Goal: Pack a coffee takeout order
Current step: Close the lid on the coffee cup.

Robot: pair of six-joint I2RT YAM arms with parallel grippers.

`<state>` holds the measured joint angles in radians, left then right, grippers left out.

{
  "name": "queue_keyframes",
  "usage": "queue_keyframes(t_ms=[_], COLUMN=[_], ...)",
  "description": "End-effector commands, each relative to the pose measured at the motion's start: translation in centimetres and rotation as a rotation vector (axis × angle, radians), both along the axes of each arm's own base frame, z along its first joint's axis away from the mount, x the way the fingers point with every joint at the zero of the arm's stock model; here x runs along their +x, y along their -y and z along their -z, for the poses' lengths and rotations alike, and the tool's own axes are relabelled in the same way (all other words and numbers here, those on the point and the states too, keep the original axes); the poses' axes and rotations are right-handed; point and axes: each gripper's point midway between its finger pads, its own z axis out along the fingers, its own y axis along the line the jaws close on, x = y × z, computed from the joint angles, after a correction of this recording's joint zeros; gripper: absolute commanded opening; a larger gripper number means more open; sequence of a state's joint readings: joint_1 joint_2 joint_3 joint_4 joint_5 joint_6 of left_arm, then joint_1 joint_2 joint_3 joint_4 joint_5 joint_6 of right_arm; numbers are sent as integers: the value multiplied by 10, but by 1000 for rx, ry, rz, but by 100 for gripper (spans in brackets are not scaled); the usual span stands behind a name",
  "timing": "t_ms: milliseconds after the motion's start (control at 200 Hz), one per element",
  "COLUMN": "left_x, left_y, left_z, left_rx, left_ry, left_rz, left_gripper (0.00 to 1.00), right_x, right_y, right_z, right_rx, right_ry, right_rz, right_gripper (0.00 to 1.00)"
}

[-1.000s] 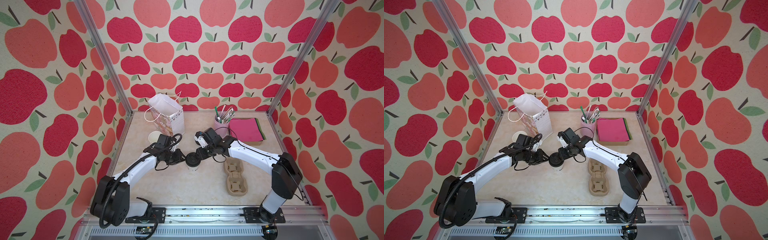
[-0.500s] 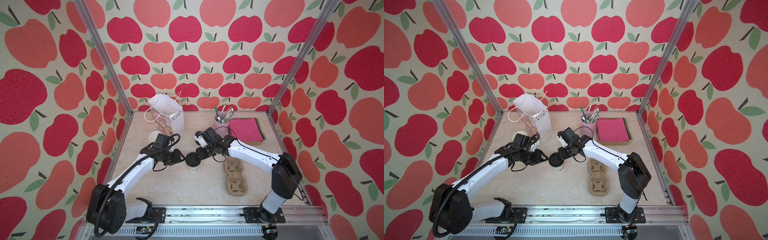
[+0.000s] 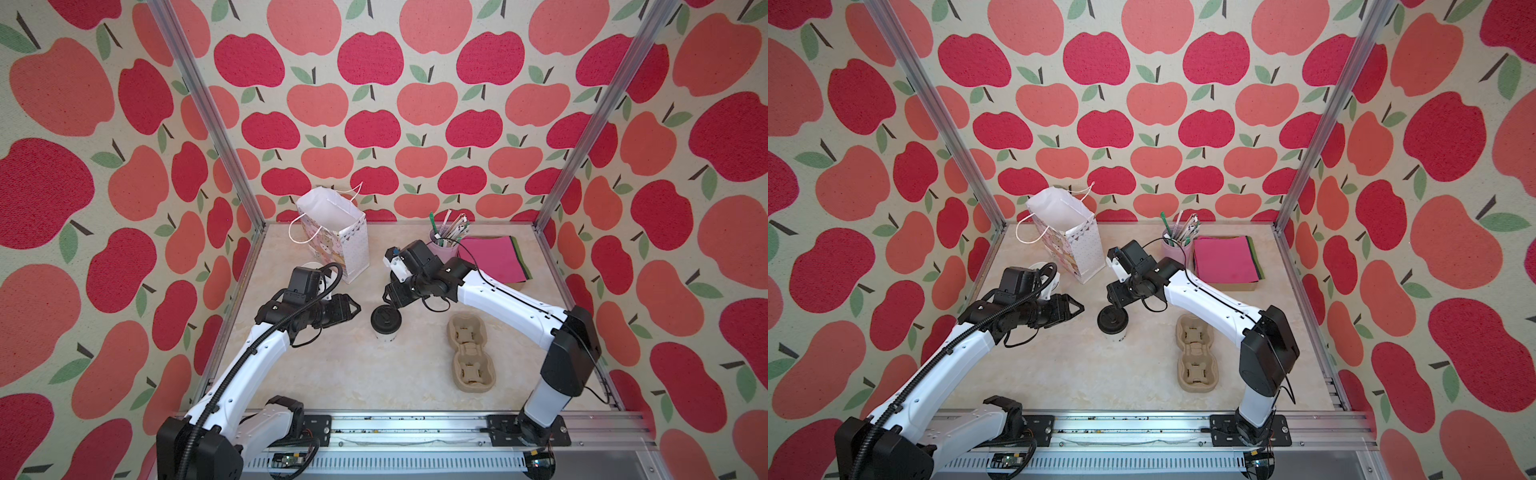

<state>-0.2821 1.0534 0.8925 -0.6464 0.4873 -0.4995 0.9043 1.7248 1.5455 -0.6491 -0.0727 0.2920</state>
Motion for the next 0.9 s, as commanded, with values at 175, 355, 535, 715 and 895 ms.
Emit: queue_keyframes(t_ms=[175, 355, 535, 715, 895], left_x=[7, 8, 7, 6, 7], left_y=[-23, -21, -17, -23, -33], left_z=[-37, -50, -63, -61, -52], left_rx=[68, 61, 28, 45, 33], left_ry=[105, 152, 218, 219, 189], left_rz=[-44, -14, 5, -26, -88], left_gripper=[64, 67, 75, 84, 92], right_x=[-13, -22, -30, -40, -45], right_y=[19, 39, 54, 48, 31], right_z=[-39, -43, -45, -42, -27], right_rx=[-54, -103, -108, -127, -188], right_ry=[144, 178, 183, 188, 175], right_rz=[-53, -49, -40, -80, -125], right_gripper=[73, 83, 92, 98, 99])
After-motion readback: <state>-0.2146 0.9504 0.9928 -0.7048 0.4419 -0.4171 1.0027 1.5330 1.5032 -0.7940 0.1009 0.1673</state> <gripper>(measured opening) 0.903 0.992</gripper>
